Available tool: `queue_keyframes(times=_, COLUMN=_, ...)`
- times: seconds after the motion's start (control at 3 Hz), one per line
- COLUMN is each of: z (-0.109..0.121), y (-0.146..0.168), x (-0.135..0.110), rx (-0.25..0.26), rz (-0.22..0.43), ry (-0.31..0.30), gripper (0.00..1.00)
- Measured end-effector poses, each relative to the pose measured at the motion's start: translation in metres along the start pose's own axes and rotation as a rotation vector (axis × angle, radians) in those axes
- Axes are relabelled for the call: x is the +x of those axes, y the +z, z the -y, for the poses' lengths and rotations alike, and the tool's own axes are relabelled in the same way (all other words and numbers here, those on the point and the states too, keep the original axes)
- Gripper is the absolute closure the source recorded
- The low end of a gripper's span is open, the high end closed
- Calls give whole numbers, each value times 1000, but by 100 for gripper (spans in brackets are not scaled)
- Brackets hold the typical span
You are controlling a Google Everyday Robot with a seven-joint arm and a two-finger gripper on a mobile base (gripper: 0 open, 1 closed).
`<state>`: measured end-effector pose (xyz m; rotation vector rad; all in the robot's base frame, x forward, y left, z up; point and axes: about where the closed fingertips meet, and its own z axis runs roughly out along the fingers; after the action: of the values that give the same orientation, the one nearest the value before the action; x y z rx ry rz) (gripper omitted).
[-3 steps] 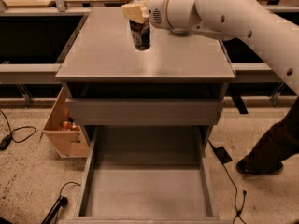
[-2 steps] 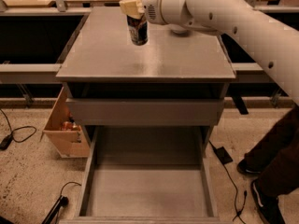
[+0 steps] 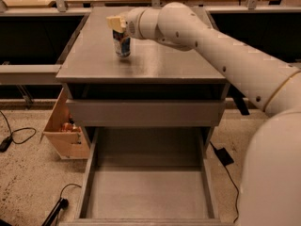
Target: Pick redbull can from middle drawer and place on counter
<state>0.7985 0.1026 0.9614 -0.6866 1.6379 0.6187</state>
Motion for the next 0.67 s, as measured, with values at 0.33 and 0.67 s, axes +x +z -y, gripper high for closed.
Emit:
queue_keyframes(times=0.33, z=-1, y=24, x=26, rx=-20, rz=-49, ry=63, gripper=100)
queue_keyframes(times=0.67, z=-1, y=24, x=20, rx=-20, rz=-50, ry=64, gripper=81)
